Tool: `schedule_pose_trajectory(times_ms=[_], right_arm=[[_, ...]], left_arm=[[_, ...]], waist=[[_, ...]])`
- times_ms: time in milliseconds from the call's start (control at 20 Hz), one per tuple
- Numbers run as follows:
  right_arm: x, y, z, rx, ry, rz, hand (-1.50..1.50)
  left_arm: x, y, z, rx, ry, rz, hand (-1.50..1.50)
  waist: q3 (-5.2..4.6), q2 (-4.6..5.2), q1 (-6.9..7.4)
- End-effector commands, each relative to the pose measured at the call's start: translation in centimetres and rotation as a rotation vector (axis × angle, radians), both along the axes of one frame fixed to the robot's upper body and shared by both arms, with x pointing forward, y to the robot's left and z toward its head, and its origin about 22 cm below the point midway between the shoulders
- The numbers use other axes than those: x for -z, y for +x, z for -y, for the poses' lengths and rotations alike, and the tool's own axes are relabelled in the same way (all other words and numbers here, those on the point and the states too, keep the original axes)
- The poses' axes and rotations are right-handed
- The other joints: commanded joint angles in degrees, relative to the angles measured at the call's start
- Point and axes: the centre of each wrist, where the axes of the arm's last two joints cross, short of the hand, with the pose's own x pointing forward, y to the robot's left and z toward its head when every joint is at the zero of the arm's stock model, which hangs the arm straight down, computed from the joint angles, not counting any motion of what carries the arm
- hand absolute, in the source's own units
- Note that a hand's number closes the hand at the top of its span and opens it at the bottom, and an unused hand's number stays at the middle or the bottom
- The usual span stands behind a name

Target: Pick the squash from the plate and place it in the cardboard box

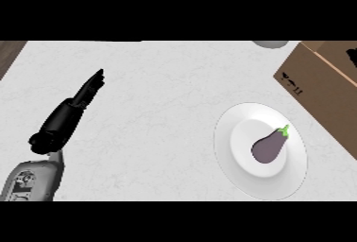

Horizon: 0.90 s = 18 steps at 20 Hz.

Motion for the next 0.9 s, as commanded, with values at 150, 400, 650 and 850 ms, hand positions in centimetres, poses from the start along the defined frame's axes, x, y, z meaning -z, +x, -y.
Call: schedule_pose_trajectory(times_ms=[150,400,650,850], right_arm=[[2.7,-1.8,4.9,-0.024,0.025,-0.258,1.50],[2.8,-2.3,6.6,-0.135,0.135,-0.329,-1.50],[3.0,-2.5,6.9,-0.242,0.211,-0.122,-1.50],[1.7,-1.9,6.5,-0.274,0.549,0.290,-1.50]], left_arm=[[-0.6,0.4,-0.7,0.007,0.009,-0.003,0.00],[-1.6,0.8,0.0,0.014,-0.003,0.012,0.00],[-0.4,-0.2,0.0,0.019,-0.006,-0.008,0.00],[-0.6,0.1,0.4,0.000,-0.012,0.009,0.00]], waist=[[0.03,-0.05,0.03],[0.12,0.24,0.93],[0.13,0.14,0.76],[0.39,-0.31,-0.27]])
